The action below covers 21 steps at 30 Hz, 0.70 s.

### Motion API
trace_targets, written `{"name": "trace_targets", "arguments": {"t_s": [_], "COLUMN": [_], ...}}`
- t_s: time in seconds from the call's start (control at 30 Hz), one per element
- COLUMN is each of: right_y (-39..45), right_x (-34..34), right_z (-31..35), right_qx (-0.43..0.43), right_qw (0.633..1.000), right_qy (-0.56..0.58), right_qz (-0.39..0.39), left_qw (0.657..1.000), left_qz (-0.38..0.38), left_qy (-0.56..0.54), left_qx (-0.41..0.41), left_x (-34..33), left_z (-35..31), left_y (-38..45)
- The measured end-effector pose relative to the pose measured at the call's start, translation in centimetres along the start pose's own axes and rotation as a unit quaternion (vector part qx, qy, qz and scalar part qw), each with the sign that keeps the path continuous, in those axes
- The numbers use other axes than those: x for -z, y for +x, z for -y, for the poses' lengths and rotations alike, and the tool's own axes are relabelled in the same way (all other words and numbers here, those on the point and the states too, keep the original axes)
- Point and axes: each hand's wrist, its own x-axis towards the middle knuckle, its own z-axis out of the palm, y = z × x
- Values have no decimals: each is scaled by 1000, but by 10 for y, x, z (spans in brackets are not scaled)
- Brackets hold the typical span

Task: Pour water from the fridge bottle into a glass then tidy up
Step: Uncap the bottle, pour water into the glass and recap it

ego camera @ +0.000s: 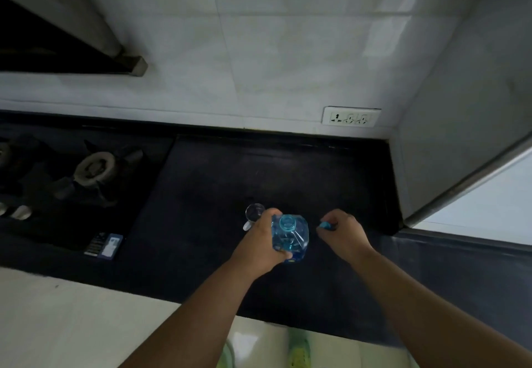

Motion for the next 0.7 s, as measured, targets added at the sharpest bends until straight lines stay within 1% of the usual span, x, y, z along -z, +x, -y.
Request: {"name": "trace_targets", "arguments": {"t_s": [0.1, 0.2, 0.33, 0.4, 0.5, 0.6, 0.7], "right_y": [-17, -34, -61, -79, -104, -122, -136], "right_x": [18, 41, 81, 102, 125, 133, 137], "right_z": [17, 39, 78, 107, 149, 178, 197], "right_qx": [2, 34, 75, 126, 196, 223, 237], "right_qw": [998, 994, 972, 959, 940, 931, 927], "right_qy": [63, 98, 213, 251, 278, 288, 289], "right_qz": [-13, -29, -59, -45, -7, 23, 18], "left_qw": [999, 995, 988, 983, 972, 964, 961], "left_qz": [-15, -49, -77, -93, -128, -155, -159], "left_qy": [-31, -91, -118, -129, -147, -146, -122], "left_qx": [-7, -12, -61, -93, -129, -161, -188], "left_x": [-5, -13, -12, -3, 20, 51, 84], "left_z": [0, -5, -21, -30, -50, -75, -98], "left_y": [-3, -6, -16, -23, -39, -51, -62]}}
